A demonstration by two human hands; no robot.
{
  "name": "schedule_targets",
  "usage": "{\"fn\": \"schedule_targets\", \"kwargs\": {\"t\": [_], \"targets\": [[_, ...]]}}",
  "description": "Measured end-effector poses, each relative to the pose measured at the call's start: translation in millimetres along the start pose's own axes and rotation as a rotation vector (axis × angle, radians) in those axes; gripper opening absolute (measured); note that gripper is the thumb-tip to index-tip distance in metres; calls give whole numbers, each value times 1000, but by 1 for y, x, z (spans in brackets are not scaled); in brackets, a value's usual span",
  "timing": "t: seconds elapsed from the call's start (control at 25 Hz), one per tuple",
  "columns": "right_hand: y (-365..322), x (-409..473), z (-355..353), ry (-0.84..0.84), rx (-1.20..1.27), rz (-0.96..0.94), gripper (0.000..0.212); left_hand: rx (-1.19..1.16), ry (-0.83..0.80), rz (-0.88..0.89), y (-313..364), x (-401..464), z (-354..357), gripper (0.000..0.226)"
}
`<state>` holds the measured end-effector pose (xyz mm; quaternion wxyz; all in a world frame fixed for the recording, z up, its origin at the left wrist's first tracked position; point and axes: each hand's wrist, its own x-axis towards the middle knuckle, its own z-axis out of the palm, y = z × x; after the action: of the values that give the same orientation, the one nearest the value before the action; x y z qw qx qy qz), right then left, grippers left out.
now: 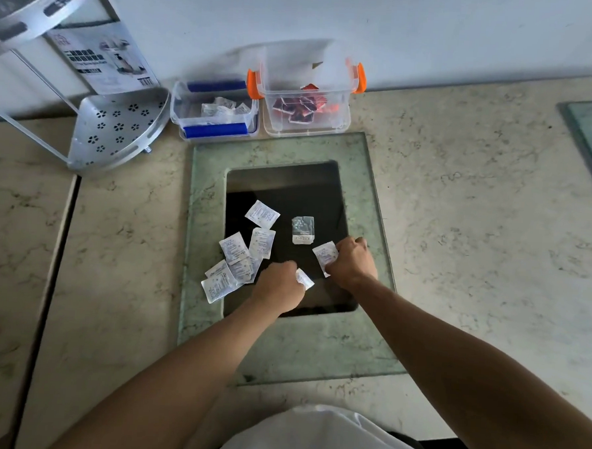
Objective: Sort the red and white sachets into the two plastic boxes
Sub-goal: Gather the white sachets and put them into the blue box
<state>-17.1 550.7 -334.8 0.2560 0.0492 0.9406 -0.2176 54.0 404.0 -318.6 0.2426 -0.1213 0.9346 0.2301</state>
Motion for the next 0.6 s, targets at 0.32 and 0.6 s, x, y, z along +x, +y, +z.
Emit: {"fn": "schedule_targets", "kwargs": {"t": [0.32,0.6], "targets": [[-10,-9,2,-12,87,-29,49,-1131,-5,-478,-23,-6,-9,10],[-40,-28,12,-148,347,-189,36,-1471,20,-449,-19,0,-9,21]]}}
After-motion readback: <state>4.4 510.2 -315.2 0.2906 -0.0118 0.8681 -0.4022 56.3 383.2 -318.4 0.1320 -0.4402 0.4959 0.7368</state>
